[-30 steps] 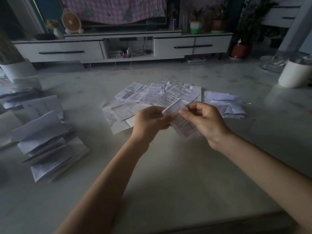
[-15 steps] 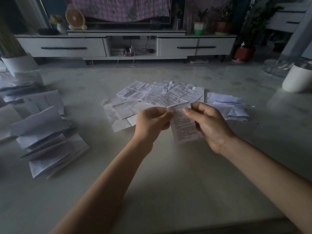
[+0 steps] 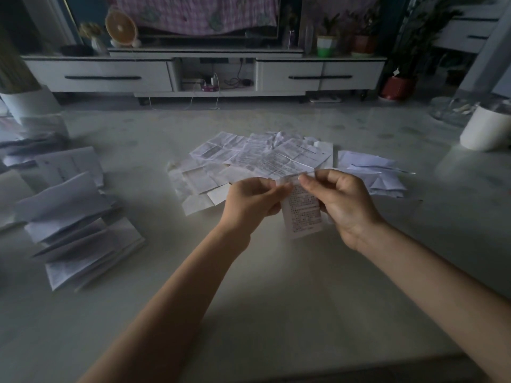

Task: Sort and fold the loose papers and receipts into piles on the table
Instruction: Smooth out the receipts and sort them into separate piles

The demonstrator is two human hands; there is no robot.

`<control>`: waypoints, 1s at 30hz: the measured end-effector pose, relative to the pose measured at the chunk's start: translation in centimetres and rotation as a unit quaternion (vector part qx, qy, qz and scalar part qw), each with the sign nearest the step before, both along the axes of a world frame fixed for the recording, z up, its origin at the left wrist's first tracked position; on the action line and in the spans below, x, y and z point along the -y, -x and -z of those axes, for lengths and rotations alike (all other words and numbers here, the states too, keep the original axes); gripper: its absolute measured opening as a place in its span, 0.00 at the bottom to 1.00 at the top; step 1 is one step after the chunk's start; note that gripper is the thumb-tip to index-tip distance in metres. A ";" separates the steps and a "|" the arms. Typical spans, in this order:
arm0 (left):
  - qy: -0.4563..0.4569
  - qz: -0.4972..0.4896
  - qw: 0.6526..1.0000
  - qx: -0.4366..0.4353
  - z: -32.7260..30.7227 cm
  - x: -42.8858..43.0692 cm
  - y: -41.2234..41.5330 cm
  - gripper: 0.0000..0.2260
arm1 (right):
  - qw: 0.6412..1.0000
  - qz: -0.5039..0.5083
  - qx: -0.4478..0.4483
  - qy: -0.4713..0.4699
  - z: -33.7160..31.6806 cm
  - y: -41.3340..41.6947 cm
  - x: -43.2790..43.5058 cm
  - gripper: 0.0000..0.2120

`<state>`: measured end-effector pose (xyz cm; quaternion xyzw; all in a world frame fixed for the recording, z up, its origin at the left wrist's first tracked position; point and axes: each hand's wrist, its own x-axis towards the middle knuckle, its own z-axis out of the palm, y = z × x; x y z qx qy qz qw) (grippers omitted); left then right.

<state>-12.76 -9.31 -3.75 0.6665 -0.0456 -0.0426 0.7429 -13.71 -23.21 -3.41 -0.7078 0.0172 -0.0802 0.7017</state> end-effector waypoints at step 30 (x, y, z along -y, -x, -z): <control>-0.135 -0.001 0.983 0.121 -0.6 -0.6 0.1 0.08 | 0.993 -0.070 -0.042 0.081 -0.9 0.9 -0.5 0.04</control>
